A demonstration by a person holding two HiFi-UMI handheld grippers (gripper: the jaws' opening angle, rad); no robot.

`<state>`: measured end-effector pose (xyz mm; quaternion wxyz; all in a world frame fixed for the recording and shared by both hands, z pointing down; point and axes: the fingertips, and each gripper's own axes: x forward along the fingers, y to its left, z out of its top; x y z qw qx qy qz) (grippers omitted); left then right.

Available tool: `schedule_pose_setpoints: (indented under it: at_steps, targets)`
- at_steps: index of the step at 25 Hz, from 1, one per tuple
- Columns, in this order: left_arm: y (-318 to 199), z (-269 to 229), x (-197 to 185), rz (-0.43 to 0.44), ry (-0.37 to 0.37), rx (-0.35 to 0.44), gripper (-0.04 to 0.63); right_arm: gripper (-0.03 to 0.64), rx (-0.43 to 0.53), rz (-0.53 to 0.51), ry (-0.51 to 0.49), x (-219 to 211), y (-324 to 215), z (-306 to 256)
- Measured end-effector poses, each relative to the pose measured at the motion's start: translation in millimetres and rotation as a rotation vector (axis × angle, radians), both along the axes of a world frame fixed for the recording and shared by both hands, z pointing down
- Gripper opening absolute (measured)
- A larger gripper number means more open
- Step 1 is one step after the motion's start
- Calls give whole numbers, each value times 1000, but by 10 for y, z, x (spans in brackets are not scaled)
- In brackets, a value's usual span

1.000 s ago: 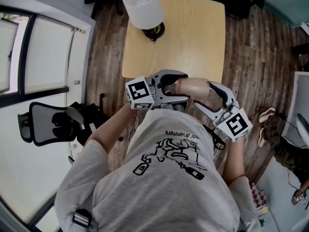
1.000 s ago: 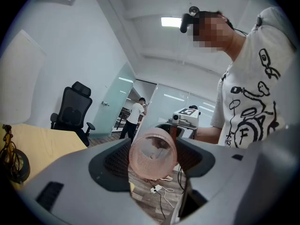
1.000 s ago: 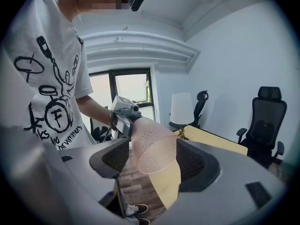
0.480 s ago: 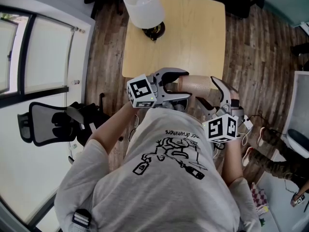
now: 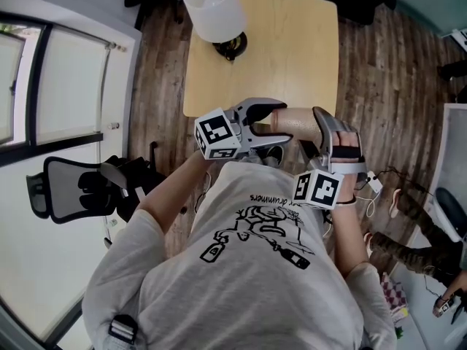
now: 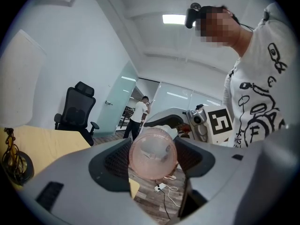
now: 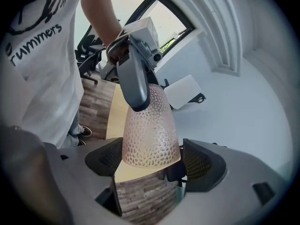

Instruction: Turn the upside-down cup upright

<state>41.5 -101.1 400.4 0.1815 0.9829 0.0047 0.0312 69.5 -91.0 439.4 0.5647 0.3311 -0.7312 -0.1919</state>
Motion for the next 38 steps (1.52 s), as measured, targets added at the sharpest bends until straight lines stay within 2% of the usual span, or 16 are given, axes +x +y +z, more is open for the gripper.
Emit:
schedule_pose_setpoints:
  at_steps: [4,13,23,27,31,36,38]
  targets:
    - [-11,2,25,4,-8,0,298,368,5,7,56,6,-45,54]
    - [26,29,36,14,-19,2,298,367,14,10,74,-29,-65,157]
    - [13,-35,13,-17,5,62,302,368,69,32,15,-51,-94,119]
    - [-27,-144,28,-47,39,75,316,368,90,66,-105,-32,-127,55]
    - [-34,-257,58,-63,52,97,316,368,128,90,-275,-47,-125,-53]
    - [-27,-620,97,-71,164,102,319,367,148,101,-645,-139,-118,-341]
    - [-22,-756,125,-69,183,123,319,367,150,94,-801,-173,-119,-479]
